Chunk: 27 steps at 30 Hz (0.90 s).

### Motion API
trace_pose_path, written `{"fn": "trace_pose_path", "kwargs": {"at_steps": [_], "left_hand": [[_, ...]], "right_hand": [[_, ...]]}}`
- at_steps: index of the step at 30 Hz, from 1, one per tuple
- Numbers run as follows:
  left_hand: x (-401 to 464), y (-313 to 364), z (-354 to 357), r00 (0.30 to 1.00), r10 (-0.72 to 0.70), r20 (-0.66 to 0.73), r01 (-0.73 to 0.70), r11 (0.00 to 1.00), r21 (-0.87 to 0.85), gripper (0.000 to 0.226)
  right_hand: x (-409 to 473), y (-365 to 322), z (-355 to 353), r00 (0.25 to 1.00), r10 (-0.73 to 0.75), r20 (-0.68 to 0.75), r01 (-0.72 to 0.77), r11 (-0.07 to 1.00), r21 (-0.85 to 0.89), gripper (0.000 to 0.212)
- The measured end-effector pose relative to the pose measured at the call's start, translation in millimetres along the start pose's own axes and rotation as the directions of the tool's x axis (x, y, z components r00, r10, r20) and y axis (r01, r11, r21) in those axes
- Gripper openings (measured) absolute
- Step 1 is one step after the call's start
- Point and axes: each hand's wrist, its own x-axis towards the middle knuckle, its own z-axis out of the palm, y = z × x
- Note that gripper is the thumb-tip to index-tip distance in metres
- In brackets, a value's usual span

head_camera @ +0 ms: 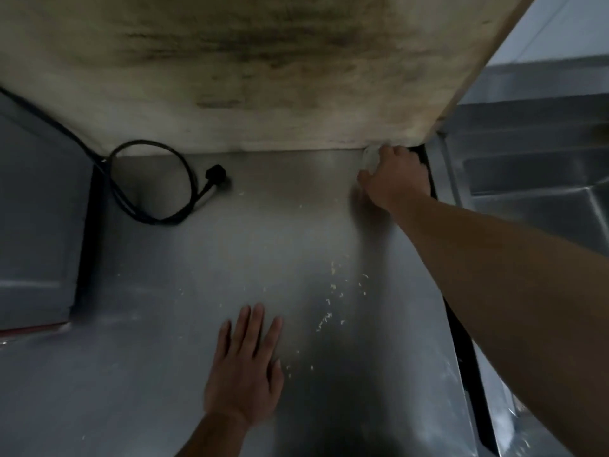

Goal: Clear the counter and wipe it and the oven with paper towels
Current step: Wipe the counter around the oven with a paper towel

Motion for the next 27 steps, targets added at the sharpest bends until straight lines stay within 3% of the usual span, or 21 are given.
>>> {"fn": "trace_pose_path", "kwargs": {"at_steps": [2,6,11,18,27], "left_hand": [[-0.8,0.7,0.9,1.0,0.004,-0.018,-0.004,1.0,-0.005,0.074],[-0.8,-3.1,3.1,0.999,0.007,-0.042,-0.008,1.0,-0.018,0.076],[-0.2,-2.2,1.8,0.999,0.005,-0.046,-0.009,0.997,-0.081,0.074],[-2.2,1.0,-3.6,0.999,-0.015,-0.043,0.008,0.988,-0.153,0.068],[-7.7,0.8,-8.2,0.998,-0.047,0.03,0.05,0.991,-0.123,0.065]], "right_hand": [[8.8,-12.6,12.9,0.999,0.042,0.0,-0.042,0.999,-0.02,0.074],[2.6,-35.3,46.2,0.982,0.138,-0.13,-0.136,0.99,0.026,0.07],[-4.3,-31.4,59.5,0.965,0.042,-0.258,-0.034,0.999,0.035,0.046],[-66.7,-16.6,69.6,0.969,-0.169,-0.181,0.185,0.98,0.072,0.044],[-185.7,-15.8,78.9,0.949,-0.301,-0.091,0.306,0.951,0.046,0.038]]}}
